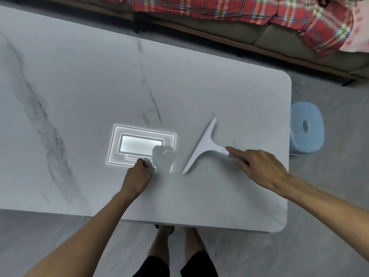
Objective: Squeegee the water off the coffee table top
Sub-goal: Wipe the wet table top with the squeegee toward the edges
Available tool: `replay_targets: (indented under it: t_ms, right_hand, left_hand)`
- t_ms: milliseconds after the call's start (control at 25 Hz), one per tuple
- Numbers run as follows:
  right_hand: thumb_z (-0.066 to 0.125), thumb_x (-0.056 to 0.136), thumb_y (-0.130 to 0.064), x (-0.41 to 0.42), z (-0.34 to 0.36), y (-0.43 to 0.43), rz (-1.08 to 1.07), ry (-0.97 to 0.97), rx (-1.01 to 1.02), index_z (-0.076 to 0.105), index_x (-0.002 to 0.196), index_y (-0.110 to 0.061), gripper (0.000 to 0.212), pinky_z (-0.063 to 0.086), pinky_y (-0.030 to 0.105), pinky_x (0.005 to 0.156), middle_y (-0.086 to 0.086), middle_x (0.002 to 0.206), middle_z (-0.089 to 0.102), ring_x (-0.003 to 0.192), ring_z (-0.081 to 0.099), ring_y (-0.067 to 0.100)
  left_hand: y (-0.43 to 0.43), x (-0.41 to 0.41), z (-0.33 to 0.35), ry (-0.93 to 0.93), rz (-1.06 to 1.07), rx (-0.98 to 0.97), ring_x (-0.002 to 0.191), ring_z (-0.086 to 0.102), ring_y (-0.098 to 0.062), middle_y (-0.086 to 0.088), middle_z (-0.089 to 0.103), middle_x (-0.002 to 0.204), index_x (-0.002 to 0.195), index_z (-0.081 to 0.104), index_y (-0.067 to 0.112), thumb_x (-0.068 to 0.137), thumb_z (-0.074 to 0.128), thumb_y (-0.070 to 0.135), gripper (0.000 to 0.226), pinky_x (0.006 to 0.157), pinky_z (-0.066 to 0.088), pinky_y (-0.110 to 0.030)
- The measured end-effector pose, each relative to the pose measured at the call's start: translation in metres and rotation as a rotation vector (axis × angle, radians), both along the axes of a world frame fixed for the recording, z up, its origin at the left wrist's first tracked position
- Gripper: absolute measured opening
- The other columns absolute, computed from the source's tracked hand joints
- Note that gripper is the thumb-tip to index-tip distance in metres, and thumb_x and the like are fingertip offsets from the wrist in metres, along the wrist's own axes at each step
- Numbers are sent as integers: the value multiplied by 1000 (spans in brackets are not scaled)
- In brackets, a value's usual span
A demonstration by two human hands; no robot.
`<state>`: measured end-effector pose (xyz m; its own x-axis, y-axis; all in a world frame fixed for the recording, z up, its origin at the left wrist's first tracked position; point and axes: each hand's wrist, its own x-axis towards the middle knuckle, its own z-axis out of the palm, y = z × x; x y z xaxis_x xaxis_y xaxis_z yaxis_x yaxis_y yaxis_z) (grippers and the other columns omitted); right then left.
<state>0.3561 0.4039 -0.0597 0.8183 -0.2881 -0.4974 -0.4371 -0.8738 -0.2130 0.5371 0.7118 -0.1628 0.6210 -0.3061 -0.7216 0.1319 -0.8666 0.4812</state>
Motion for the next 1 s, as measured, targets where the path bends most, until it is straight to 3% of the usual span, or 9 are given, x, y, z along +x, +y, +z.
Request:
replay_targets:
  t_ms: [80,160,280,360,440,680,800,920,1000]
  right_hand:
    - [17,96,-59,19,-4,30,203,1,56,28,139,-56,45,43,30,62,-10,85,58,78,63,19]
    - [22,99,-53,43,-20,73,461,-13,119,31,141,-51,43,40,31,61,-4,93,61,77,62,24]
    - [30,103,-41,80,-50,145,777,-14,197,31,145,-41,42,36,32,55,2,91,59,66,57,27]
    - [31,103,-37,98,-67,177,872,-31,206,32,146,-37,42,32,32,52,3,89,59,61,50,23]
    - [31,103,-37,110,-80,186,843,-73,184,34,145,-37,42,29,33,53,4,91,60,60,45,22]
    - [35,102,-40,101,-91,116,594,-163,69,41,137,-44,36,37,31,56,1,91,63,71,64,29]
    - [33,100,-44,61,-82,63,381,-108,29,38,137,-49,37,43,32,58,-4,86,61,73,64,23]
    - [32,100,-45,6,-71,16,258,-69,-65,37,139,-49,40,36,28,53,-10,76,54,66,60,18]
    - [31,99,-45,-31,-63,-7,179,-43,-104,40,139,-46,41,33,27,51,-12,73,50,61,56,15]
  left_hand:
    - [12,7,0,-84,129,-3,74,58,-29,-7,62,86,97,49,17,90,48,20,9,58,40,-32]
    - [33,12,0,-159,216,30,74,58,-27,-6,61,90,100,47,16,92,47,23,11,60,40,-32]
    - [67,14,1,-169,304,109,67,53,-17,-1,55,78,100,41,17,91,45,22,11,57,39,-32]
    - [85,13,0,-157,347,158,67,53,-20,-2,53,76,99,39,17,89,44,18,12,55,38,-33]
    - [95,11,-3,-130,373,196,70,54,-23,-3,53,78,100,38,17,86,42,16,14,55,38,-32]
    - [62,-3,-14,0,239,178,69,53,-23,-8,56,85,101,39,17,80,42,6,23,52,37,-30]
    - [27,-13,-17,0,106,119,79,54,-22,-9,54,101,101,43,15,83,46,4,21,57,37,-26]
    - [-7,-26,-19,-8,-84,113,96,50,-28,-12,43,114,105,47,6,84,43,-1,23,71,37,-28]
    - [-22,-32,-18,25,-166,110,97,46,-28,-11,38,114,100,45,10,81,42,-2,22,66,36,-24]
